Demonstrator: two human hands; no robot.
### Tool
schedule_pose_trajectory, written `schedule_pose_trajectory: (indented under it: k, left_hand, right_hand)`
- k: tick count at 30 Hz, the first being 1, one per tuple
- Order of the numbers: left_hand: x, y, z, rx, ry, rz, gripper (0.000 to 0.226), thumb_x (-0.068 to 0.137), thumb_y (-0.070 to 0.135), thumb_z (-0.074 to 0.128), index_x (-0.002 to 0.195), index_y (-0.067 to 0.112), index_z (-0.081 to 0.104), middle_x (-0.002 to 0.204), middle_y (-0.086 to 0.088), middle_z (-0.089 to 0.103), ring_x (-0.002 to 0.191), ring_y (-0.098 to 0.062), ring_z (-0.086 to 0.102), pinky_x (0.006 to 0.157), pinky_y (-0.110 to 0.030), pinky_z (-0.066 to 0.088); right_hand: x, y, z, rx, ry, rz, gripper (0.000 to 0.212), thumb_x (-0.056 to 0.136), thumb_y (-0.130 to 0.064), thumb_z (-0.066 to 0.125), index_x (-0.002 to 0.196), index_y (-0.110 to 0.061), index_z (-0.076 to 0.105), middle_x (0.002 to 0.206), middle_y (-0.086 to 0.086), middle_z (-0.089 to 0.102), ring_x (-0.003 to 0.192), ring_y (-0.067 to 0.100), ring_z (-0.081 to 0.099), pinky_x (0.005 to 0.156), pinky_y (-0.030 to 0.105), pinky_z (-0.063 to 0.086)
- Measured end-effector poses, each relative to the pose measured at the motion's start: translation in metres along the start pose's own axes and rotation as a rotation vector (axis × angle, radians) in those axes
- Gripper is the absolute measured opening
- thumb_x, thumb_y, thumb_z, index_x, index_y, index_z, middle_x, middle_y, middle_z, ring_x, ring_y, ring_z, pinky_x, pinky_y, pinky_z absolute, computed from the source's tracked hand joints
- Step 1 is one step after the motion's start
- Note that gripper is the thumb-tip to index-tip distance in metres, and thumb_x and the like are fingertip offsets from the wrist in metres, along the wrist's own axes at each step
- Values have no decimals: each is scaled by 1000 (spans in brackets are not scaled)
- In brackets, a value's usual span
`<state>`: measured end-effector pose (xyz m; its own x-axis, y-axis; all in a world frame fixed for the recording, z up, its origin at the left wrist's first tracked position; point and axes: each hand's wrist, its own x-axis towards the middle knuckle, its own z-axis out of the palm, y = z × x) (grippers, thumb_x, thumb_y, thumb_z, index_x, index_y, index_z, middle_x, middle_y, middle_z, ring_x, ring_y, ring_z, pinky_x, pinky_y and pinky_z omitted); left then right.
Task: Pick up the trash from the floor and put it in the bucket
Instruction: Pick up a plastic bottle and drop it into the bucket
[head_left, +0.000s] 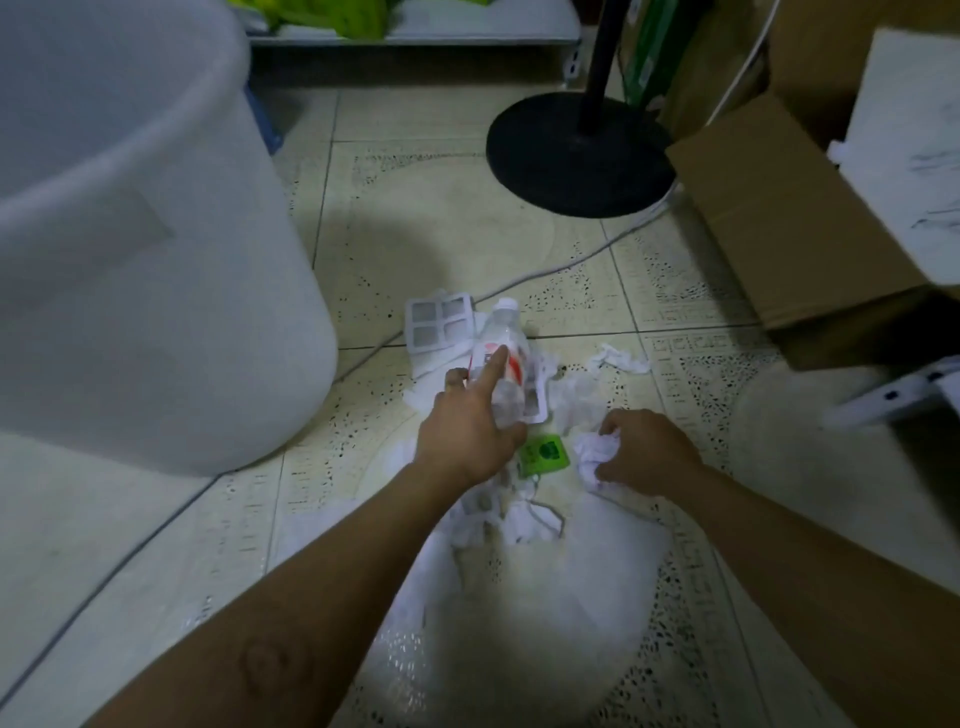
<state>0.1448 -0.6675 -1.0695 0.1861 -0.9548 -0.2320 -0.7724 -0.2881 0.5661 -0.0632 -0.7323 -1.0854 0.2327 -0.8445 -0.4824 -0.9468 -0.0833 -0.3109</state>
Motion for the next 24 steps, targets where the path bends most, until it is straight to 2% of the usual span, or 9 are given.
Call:
schedule_pose_trajectory:
  k: [5, 8, 12, 17, 20, 22, 24]
  left_hand:
    - [2, 21, -44, -34, 123, 123, 89, 80, 45, 65, 147, 45, 6, 149, -15, 31, 123, -33, 48, 95, -43, 47]
    - [4, 41, -87, -81, 212, 210, 88, 80, 43, 66, 147, 44, 8, 148, -13, 30, 123, -30, 45, 95, -37, 42]
    - [7, 65, -169, -75, 340, 274, 83, 78, 43, 68, 146, 43, 20, 146, -10, 34, 122, -28, 47, 98, -34, 40]
    - [7, 71, -288, -1, 532, 313, 83, 75, 45, 71, 145, 40, 28, 143, -10, 41, 124, -28, 47, 101, -36, 39]
    - [-7, 42, -349, 62, 618, 269, 81, 72, 50, 71, 142, 44, 31, 142, -9, 43, 124, -27, 47, 102, -40, 42]
    - [-22, 11, -377, 91, 638, 200, 78, 71, 53, 71, 139, 46, 34, 141, -8, 44, 123, -28, 47, 99, -43, 43]
    - [-37, -22, -394, 111, 655, 132, 76, 71, 52, 72, 138, 42, 40, 139, -11, 46, 123, -30, 48, 101, -41, 41]
  right_hand:
    - [-16, -27, -54, 73, 129, -118, 41, 60, -28, 81, 97, -19, 67, 92, 7, 70, 76, 20, 59, 56, 26, 40]
    - [-25, -59, -98, 119, 262, -213, 39, 63, -34, 81, 97, -21, 65, 90, 4, 70, 75, 19, 60, 58, 29, 43]
    - [-43, -117, -173, 239, 440, -323, 42, 66, -38, 79, 100, -21, 61, 88, 2, 68, 77, 19, 61, 64, 32, 47]
    - [-60, -210, -240, 469, 593, -426, 45, 62, -39, 82, 85, -15, 51, 77, 7, 62, 69, 29, 59, 62, 41, 52]
    - [-65, -273, -239, 698, 560, -526, 38, 65, -33, 83, 76, -16, 50, 77, 9, 64, 71, 28, 62, 63, 42, 54]
    - [-69, -314, -225, 845, 477, -579, 33, 66, -24, 83, 76, -17, 51, 87, 17, 68, 75, 29, 66, 61, 40, 55]
    - [-71, -351, -208, 883, 428, -636, 29, 67, -21, 82, 79, -17, 56, 93, 19, 68, 80, 30, 67, 64, 41, 56]
